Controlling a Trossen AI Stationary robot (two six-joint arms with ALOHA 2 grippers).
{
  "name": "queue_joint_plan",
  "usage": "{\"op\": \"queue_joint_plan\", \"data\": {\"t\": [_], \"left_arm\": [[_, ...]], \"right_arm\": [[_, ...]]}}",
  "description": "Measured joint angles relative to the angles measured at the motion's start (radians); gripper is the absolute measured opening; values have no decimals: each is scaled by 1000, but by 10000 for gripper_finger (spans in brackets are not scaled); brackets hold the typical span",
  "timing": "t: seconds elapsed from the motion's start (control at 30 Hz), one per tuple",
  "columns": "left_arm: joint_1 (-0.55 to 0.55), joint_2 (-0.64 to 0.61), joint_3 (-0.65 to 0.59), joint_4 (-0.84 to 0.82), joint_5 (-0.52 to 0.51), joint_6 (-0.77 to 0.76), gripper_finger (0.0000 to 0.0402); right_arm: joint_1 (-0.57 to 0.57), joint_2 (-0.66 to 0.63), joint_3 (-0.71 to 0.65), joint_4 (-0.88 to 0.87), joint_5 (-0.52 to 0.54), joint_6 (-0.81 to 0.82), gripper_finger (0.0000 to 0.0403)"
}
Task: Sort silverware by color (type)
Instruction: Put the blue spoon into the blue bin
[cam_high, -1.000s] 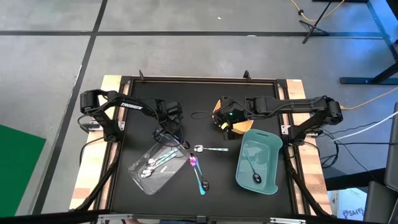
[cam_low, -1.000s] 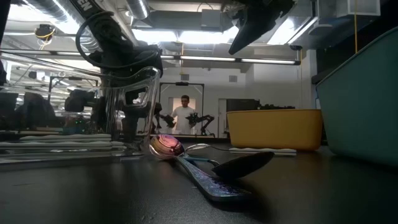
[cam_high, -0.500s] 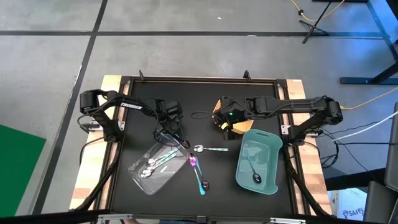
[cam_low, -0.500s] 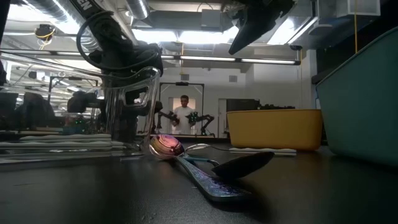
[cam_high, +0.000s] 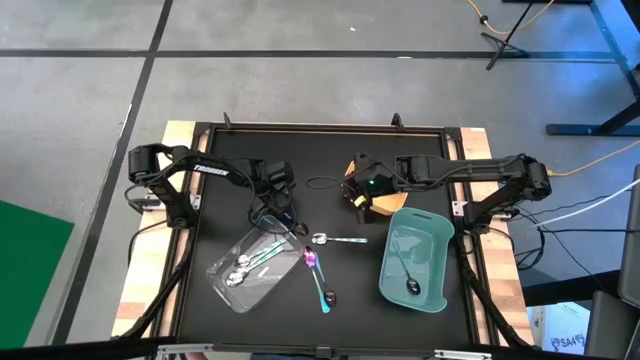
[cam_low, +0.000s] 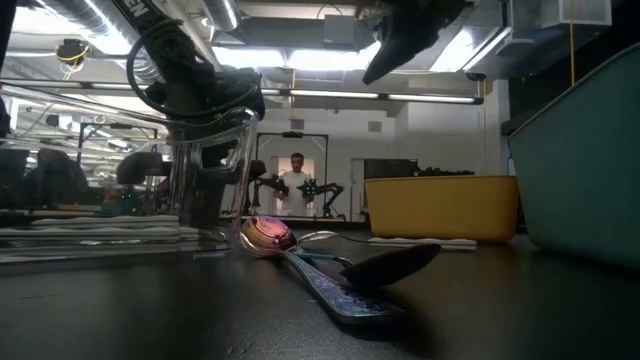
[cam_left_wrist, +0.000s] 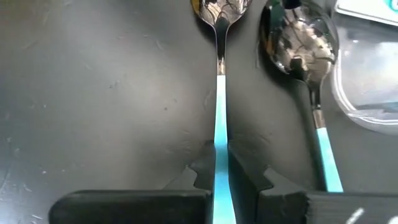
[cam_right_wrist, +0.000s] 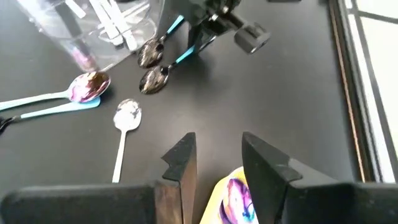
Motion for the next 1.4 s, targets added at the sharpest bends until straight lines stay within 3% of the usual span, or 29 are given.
{"op": "queue_joint_plan", "data": {"t": [0.4, 0.7, 1.07, 1.27, 1.4], "left_arm": [[0, -83, -3, 85, -95, -51, 16], [-24, -126, -1, 329, -175, -53, 16], [-106, -126, -1, 678, -180, -38, 16], [-138, -126, -1, 732, -204, -16, 16], [-166, -126, -1, 731, -200, 8, 16]], "right_arm": [[-84, 0, 0, 52, -6, 48, 115], [-167, 0, 0, 163, -22, 218, 115], [-266, 28, 1, 237, -304, 495, 115], [-284, 82, 1, 261, -539, 654, 115], [-280, 113, 1, 250, -581, 660, 115]]}}
